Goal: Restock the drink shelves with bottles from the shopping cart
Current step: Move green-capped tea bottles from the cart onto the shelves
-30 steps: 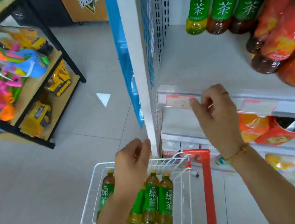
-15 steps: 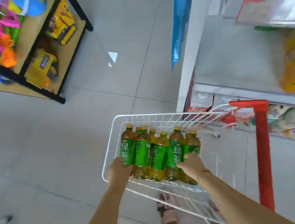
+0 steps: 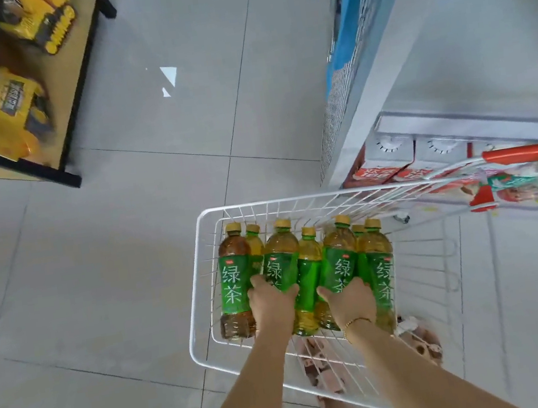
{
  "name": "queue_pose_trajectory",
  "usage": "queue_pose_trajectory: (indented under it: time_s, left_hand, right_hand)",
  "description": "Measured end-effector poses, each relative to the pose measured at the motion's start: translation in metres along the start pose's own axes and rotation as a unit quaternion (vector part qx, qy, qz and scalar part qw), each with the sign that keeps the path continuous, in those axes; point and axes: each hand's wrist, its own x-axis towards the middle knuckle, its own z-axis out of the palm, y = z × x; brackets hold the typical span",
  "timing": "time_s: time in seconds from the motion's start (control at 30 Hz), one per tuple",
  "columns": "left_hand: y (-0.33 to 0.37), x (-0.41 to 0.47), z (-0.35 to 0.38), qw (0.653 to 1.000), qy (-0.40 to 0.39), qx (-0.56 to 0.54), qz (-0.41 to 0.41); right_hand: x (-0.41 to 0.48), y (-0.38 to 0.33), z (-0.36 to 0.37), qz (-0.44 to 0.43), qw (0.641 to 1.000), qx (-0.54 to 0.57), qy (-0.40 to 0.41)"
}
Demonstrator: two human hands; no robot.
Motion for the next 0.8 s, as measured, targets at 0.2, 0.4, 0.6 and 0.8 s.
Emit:
queue_pose_trajectory:
  time_s: [0.2,0.4,0.6,0.8]
  left_hand:
    - [0.009,0.007,-0.012,0.996,-0.070,0.049,-0.005]
    - [0.007,-0.021,-0.017,0.998,-0.059,0.010,0.010]
    - [0.041,-0.097,-0.075,0.973,0.045,-0.060,0.220]
    - [0.122,-0.197,-0.139,0.902,0.068,-0.167,0.391]
  right_hand:
    - [0.010,-0.003,-0.016,0.010,0.999,0.016,-0.051]
    - [-0.024,-0.003,-0.072,-0.068,0.991,-0.032,-0.109]
    - [-0.112,-0.004,-0.148,-0.195,0.973,0.108,-0.055]
    - [-0.185,-0.005,-0.239,-0.291,0.921,0.253,0.050]
